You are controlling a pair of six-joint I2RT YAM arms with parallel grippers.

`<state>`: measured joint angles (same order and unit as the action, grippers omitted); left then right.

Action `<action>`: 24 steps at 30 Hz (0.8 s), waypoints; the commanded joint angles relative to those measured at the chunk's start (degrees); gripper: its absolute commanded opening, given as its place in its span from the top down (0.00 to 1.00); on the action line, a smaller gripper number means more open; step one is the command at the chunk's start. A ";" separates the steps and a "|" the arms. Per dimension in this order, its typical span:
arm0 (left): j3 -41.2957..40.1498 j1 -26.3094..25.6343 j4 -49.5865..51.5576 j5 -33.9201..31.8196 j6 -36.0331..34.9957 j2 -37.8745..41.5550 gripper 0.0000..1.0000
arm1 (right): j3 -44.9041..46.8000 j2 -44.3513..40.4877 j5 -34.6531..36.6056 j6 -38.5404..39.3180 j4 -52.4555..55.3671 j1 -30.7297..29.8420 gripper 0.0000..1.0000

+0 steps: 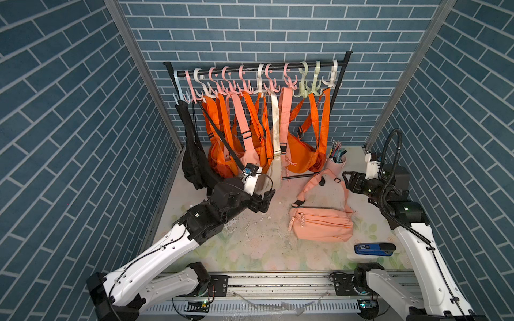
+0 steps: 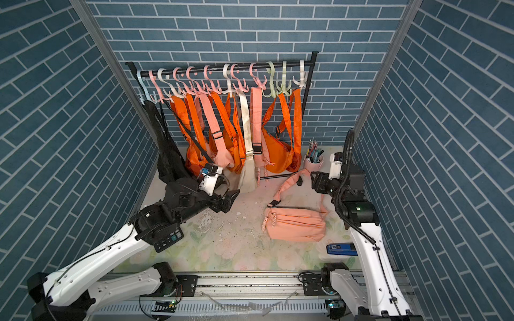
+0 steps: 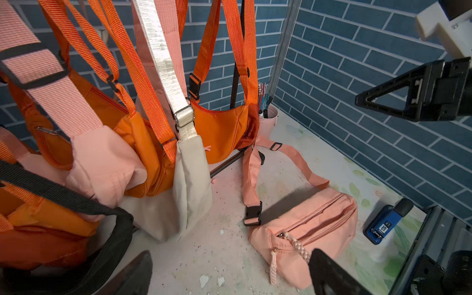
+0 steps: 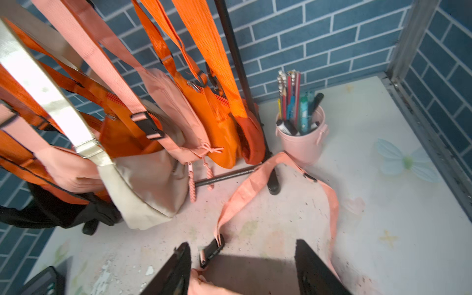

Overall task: Take the bag off the hook
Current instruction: Pick up the bag from the hook.

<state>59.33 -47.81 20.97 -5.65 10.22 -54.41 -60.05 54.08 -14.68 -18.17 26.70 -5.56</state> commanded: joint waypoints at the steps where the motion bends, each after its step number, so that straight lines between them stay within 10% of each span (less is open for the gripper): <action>1: -2.29 0.44 5.20 -1.63 -1.42 3.71 0.02 | -3.86 3.62 -9.41 -1.64 -3.58 -0.12 0.40; 24: -8.17 3.84 0.40 6.38 1.74 4.77 0.01 | -33.22 30.92 -9.23 -0.05 -0.04 -4.11 0.43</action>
<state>50.98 -44.80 22.61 -1.08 11.46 -49.12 -89.71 82.54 -23.81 -19.20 25.34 -9.30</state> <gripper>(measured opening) 0.994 0.569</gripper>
